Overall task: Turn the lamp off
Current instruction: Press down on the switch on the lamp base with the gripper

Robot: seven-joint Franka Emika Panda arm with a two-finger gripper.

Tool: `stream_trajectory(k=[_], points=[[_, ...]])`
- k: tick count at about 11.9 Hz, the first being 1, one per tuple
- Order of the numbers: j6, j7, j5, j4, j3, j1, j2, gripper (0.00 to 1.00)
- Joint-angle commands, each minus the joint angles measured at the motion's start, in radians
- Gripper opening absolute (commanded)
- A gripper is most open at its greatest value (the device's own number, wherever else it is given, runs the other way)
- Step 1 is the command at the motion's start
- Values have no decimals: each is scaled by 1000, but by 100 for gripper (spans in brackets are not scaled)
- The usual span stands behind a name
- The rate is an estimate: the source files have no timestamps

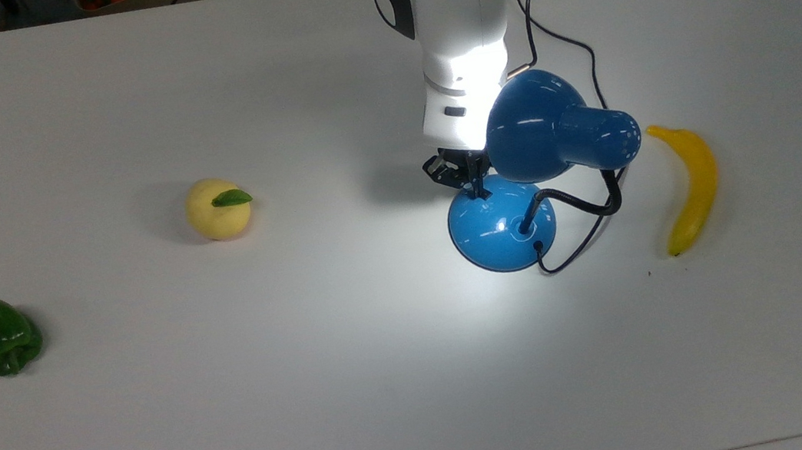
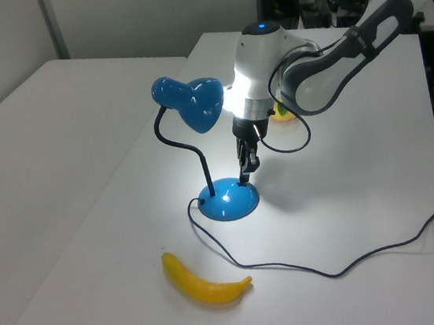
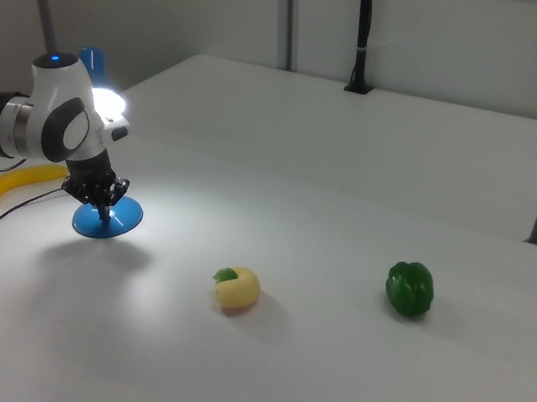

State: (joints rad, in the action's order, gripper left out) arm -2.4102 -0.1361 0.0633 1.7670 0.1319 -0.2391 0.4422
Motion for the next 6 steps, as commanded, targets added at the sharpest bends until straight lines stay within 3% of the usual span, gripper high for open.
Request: stream_trajectory(k=[1,6], points=[[-23,-27,-2,9,-3,-8,-5,0],[-23,-20,-3,9,8,-9,-3,0]])
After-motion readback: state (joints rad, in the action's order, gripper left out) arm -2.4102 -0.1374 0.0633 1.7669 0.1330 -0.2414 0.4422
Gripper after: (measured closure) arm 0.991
